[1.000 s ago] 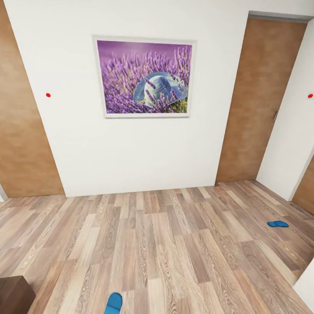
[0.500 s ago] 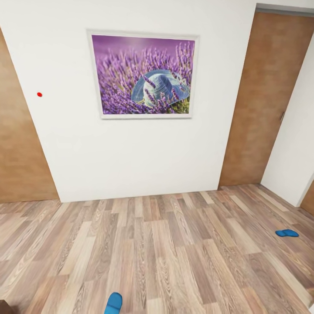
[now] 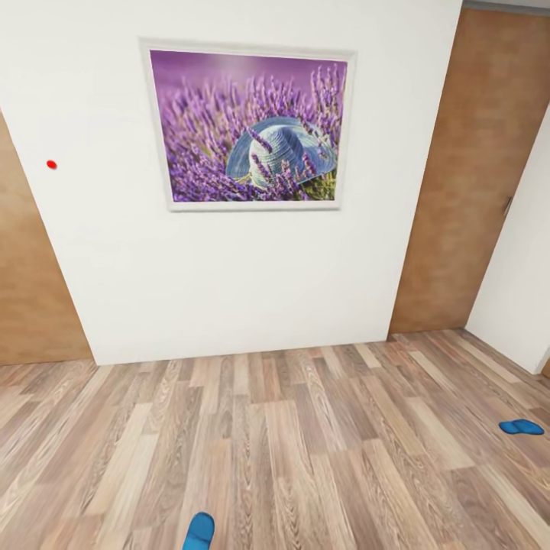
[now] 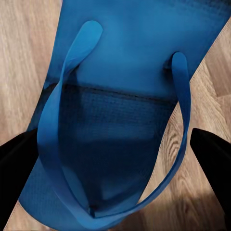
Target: In the bedroom, move the book from the bed onto either nightstand, and place the two sandals side by side next to the bed.
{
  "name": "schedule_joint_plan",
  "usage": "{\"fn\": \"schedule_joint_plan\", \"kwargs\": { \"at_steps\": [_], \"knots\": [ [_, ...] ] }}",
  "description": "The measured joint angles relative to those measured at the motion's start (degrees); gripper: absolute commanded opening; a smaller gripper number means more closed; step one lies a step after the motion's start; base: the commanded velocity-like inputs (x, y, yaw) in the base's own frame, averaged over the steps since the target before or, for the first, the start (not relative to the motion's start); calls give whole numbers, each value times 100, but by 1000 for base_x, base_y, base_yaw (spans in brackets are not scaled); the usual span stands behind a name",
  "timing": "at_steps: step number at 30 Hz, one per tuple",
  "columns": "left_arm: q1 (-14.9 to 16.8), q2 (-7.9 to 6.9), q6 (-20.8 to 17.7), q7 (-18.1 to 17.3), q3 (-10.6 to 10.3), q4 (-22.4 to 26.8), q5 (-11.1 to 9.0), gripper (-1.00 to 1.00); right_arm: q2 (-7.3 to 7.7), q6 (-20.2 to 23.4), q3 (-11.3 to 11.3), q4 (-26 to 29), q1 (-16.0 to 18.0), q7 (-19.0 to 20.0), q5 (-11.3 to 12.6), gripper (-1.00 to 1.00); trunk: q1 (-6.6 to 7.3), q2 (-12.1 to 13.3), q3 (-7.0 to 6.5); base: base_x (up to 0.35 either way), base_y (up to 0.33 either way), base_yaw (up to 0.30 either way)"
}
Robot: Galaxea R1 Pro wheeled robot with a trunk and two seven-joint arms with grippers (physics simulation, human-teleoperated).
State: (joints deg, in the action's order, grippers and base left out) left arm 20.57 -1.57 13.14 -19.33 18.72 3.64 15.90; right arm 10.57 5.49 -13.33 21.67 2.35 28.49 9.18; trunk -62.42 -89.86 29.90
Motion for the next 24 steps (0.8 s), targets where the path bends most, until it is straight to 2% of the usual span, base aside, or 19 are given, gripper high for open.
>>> {"fn": "schedule_joint_plan", "kwargs": {
  "at_steps": [24],
  "knots": [
    [4, 0, 0, 0, 0, 0, 0, -100, 0, -7, 8, 45, 0, 15, 0, 100, 0, 0, 0, 332, 0, 0]
  ]
}}
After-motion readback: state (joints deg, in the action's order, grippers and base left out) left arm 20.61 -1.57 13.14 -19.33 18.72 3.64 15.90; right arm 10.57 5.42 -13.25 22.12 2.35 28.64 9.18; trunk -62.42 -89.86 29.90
